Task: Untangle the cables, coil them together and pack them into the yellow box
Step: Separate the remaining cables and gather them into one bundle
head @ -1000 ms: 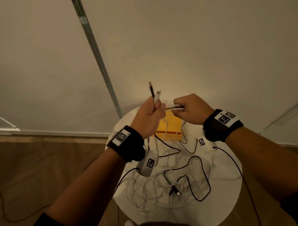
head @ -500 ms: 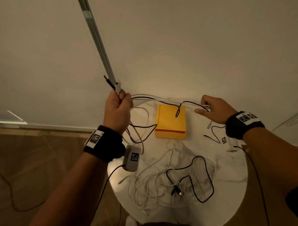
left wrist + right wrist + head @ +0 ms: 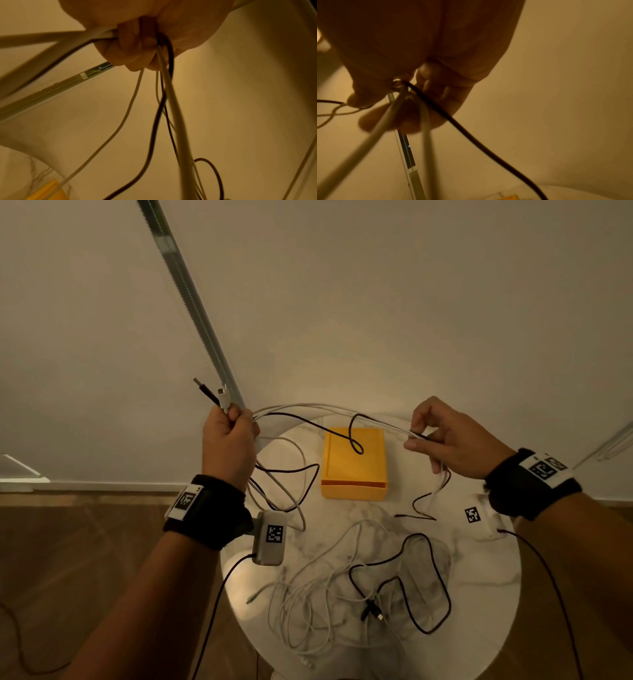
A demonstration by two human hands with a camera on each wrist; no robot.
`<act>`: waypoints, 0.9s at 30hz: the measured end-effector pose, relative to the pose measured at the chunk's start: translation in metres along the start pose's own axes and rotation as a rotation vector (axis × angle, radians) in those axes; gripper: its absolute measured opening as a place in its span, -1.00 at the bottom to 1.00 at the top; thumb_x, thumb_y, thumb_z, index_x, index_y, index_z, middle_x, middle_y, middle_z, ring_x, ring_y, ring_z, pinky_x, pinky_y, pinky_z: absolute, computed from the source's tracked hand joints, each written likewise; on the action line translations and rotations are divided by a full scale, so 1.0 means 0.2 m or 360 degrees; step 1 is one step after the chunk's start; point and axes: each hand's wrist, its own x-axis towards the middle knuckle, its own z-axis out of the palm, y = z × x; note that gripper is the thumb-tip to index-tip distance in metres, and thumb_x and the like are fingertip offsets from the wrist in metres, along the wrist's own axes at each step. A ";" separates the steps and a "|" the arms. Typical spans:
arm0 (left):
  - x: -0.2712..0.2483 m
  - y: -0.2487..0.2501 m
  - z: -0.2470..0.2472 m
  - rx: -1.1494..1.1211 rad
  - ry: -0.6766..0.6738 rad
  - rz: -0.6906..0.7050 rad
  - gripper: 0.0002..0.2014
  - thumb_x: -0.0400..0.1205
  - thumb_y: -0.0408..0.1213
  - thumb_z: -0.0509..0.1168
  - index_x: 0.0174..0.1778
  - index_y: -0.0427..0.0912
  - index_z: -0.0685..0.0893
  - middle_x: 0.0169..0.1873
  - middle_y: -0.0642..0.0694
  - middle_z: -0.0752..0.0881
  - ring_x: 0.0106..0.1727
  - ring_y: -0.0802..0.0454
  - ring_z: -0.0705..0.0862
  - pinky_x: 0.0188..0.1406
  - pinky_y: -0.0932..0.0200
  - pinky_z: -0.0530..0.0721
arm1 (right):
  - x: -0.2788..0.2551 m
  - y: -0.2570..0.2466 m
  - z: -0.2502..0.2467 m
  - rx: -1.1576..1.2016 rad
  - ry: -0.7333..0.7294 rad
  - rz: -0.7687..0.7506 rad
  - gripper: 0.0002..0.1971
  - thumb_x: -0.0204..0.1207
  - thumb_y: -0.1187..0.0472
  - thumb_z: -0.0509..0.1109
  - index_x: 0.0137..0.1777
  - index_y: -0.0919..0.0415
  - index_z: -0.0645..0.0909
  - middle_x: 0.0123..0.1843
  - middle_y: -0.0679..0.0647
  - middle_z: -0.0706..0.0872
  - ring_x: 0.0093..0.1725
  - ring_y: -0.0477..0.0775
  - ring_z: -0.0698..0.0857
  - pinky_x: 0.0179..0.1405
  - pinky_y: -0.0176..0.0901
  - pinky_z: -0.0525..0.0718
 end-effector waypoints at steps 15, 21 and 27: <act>-0.02 0.02 -0.02 0.0027 0.0013 0.0053 -0.64 0.76 -0.52 0.14 -0.23 0.03 0.35 -0.37 0.04 0.39 -0.42 0.15 0.38 -0.44 0.32 0.41 | -0.05 0.11 -0.06 0.0646 0.0019 0.0208 -0.90 0.63 0.28 0.41 -0.05 0.33 0.66 -0.07 0.27 0.84 -0.03 0.24 0.84 -0.05 -0.22 0.79; -0.03 0.07 -0.10 0.0033 0.0134 0.0145 -0.66 0.73 -0.52 0.13 -0.22 0.03 0.35 -0.35 -0.01 0.40 -0.41 0.14 0.40 -0.43 0.28 0.41 | -0.05 0.32 -0.19 0.0689 0.0188 0.0331 -0.51 0.30 -0.21 0.66 -0.12 0.25 0.72 -0.05 0.33 0.80 0.03 0.29 0.81 0.09 0.02 0.84; -0.07 0.02 -0.04 0.0270 0.0116 0.0243 -0.70 0.71 -0.44 0.19 -0.23 0.04 0.37 -0.32 -0.01 0.47 -0.31 0.07 0.49 -0.29 0.20 0.53 | 0.05 0.47 -0.24 -0.0455 0.0714 0.0510 -0.74 0.65 -0.01 0.44 -0.04 0.21 0.66 0.03 0.21 0.70 0.00 0.24 0.65 -0.02 -0.07 0.48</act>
